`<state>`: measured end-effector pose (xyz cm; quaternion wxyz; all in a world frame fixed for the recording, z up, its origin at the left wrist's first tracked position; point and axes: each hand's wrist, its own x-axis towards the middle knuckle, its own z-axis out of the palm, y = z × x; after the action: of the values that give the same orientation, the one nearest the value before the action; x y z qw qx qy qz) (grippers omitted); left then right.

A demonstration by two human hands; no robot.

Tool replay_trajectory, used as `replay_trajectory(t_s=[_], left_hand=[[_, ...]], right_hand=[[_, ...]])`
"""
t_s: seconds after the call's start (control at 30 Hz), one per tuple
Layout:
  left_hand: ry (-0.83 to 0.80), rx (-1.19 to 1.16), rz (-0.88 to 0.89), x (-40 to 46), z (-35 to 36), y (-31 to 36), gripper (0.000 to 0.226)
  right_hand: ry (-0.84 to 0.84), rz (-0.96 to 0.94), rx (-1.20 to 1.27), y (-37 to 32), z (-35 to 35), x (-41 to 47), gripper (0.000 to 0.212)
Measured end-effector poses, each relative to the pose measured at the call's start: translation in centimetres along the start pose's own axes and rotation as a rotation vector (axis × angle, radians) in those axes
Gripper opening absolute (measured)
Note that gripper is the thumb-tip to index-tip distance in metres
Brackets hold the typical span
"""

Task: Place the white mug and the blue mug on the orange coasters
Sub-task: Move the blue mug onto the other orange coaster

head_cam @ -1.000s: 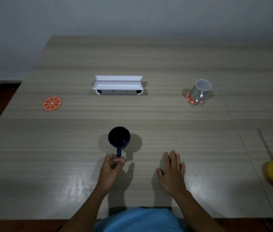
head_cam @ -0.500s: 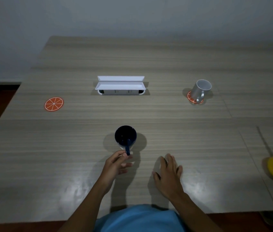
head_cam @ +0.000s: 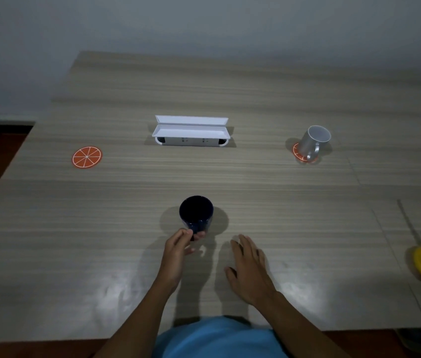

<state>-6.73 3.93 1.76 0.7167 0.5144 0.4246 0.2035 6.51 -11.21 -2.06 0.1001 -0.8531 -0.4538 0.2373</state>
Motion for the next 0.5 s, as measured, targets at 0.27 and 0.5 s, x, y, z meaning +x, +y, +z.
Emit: replay_trajectory(t_s=[0.27, 0.5], left_hand=[[0.082, -0.019, 0.123, 0.1, -4.0, 1.3, 0.041], [0.183, -0.030, 0.184, 1.0, -10.4, 2.8, 0.047]], right_hand=[[-0.088, -0.119, -0.076, -5.3, -0.3, 3.4, 0.070], [-0.179, -0.218, -0.188, -11.7, 0.7, 6.8, 0.073]])
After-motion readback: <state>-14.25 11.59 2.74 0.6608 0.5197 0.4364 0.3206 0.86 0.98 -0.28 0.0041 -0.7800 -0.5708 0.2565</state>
